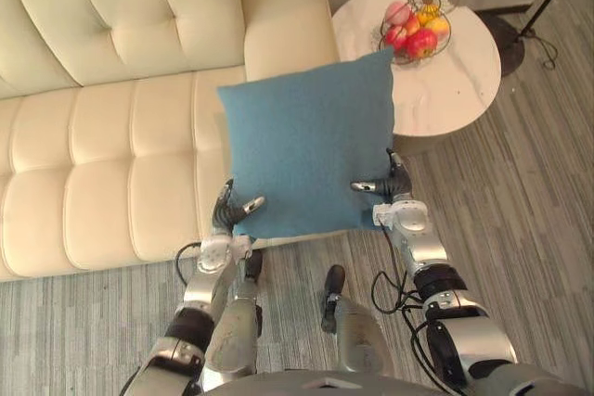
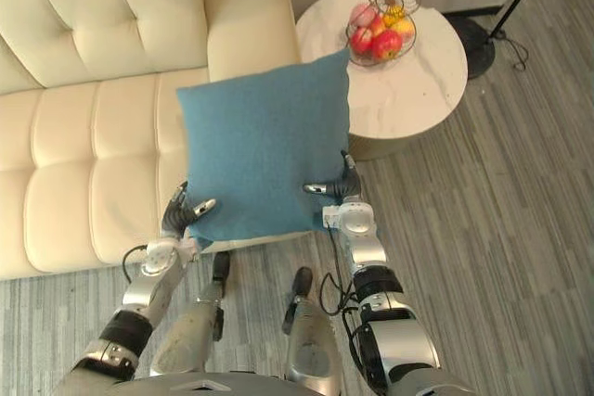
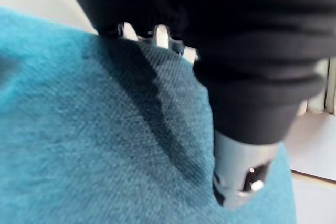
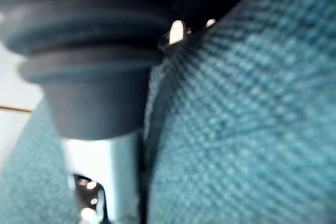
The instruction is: Pick up cushions and gather them together orderly.
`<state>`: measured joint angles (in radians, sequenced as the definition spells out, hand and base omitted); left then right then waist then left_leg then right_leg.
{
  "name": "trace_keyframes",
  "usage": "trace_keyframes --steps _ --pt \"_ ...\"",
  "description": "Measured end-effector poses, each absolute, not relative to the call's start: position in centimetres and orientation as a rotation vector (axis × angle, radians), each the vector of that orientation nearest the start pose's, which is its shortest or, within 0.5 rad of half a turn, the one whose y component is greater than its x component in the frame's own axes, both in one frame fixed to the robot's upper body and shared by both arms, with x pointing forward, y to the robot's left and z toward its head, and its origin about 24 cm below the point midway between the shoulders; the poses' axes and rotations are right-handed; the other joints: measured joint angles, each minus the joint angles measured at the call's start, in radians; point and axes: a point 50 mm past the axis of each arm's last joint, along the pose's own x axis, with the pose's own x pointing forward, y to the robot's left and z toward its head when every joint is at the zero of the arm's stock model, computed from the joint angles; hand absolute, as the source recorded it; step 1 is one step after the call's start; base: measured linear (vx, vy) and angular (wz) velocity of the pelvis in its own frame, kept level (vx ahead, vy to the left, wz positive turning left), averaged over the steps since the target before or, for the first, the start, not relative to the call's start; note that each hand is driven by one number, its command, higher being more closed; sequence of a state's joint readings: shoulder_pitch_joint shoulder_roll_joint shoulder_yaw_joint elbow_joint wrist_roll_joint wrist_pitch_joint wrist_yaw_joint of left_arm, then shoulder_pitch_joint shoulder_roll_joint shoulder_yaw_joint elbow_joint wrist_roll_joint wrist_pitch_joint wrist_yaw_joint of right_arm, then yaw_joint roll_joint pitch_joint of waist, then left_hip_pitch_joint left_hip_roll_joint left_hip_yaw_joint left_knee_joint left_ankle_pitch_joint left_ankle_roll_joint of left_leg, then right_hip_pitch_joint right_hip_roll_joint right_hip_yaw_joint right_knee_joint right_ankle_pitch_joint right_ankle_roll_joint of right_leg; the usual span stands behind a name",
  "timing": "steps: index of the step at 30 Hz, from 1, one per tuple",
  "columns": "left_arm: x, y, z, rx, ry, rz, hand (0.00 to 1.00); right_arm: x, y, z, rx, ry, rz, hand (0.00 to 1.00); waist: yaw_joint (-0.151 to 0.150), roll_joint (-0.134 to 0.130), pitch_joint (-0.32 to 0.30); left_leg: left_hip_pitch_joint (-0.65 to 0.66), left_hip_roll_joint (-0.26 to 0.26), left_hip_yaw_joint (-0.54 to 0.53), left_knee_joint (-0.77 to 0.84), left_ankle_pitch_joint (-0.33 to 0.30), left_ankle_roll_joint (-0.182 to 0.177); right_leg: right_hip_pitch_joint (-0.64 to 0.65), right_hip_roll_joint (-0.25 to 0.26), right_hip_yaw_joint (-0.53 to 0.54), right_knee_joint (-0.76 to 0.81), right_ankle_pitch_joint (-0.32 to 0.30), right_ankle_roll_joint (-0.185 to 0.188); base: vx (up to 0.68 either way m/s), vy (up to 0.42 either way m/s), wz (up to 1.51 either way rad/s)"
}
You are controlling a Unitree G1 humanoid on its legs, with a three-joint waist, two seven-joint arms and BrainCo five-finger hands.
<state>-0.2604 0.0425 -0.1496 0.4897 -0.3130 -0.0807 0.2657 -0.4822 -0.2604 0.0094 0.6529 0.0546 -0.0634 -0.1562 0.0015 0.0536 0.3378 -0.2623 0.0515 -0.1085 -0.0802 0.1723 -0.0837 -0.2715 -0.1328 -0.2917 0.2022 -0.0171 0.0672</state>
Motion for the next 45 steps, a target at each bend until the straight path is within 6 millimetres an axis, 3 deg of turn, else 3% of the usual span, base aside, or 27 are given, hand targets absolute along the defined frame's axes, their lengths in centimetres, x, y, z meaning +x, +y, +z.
trace_keyframes --steps 7,16,21,25,33,34,40,45 --pt "30.6 14.2 1.6 -0.194 0.154 0.185 1.0 33.8 -21.0 5.1 -0.194 0.08 -0.165 1.0 0.002 0.002 0.002 -0.013 0.006 -0.001 0.003 0.02 -0.011 -0.055 -0.016 0.003 0.093 -0.045 -0.009 0.02 -0.051 0.01" --pt "31.0 13.2 4.5 -0.273 0.035 0.162 1.0 32.4 -20.3 5.4 -0.096 0.011 -0.144 1.0 0.006 0.002 0.002 0.012 0.012 -0.003 0.003 0.015 -0.025 -0.056 -0.018 0.0 0.149 -0.094 -0.019 0.05 -0.059 0.0" --pt "29.9 11.7 5.2 -0.296 -0.014 0.096 1.0 30.0 -18.6 3.5 -0.025 0.03 -0.109 1.0 0.005 0.004 -0.002 0.083 0.012 -0.002 0.002 -0.001 -0.038 0.034 -0.016 -0.008 0.117 -0.101 -0.014 0.06 -0.024 0.03" --pt "28.8 10.4 4.5 -0.316 0.013 0.037 1.0 28.4 -16.6 2.3 0.033 0.06 -0.056 1.0 0.001 0.004 -0.028 0.11 0.017 -0.003 0.002 -0.012 -0.03 0.085 -0.007 -0.019 0.074 -0.09 -0.007 0.04 -0.003 0.05" --pt "26.7 10.7 3.4 -0.298 0.036 0.042 1.0 26.3 -14.3 0.3 0.078 0.127 0.013 1.0 0.007 0.02 -0.119 0.171 0.032 0.017 0.001 -0.021 -0.028 0.195 0.024 -0.019 -0.036 -0.046 -0.006 0.03 -0.006 -0.01" --pt "26.6 10.7 3.3 -0.285 0.036 0.044 0.0 26.2 -14.2 0.3 0.076 0.128 0.015 1.0 0.007 0.022 -0.12 0.176 0.034 0.02 0.001 -0.024 -0.027 0.203 0.027 -0.018 -0.044 -0.042 -0.007 -0.05 -0.005 -0.13" --pt "24.9 11.8 1.0 -0.214 0.12 0.095 0.0 25.2 -14.5 -1.0 0.039 0.197 0.017 1.0 0.014 0.028 -0.172 0.177 0.049 0.034 -0.004 -0.034 -0.03 0.225 0.053 -0.006 -0.11 -0.005 -0.01 -0.02 -0.005 -0.08" --pt "24.4 15.7 -0.4 -0.161 0.171 0.255 0.0 24.3 -15.6 -2.0 0.045 0.243 -0.028 1.0 0.012 0.028 -0.178 0.197 0.047 0.025 -0.004 -0.028 -0.021 0.271 0.059 -0.022 -0.151 0.012 -0.009 0.0 -0.006 0.07"
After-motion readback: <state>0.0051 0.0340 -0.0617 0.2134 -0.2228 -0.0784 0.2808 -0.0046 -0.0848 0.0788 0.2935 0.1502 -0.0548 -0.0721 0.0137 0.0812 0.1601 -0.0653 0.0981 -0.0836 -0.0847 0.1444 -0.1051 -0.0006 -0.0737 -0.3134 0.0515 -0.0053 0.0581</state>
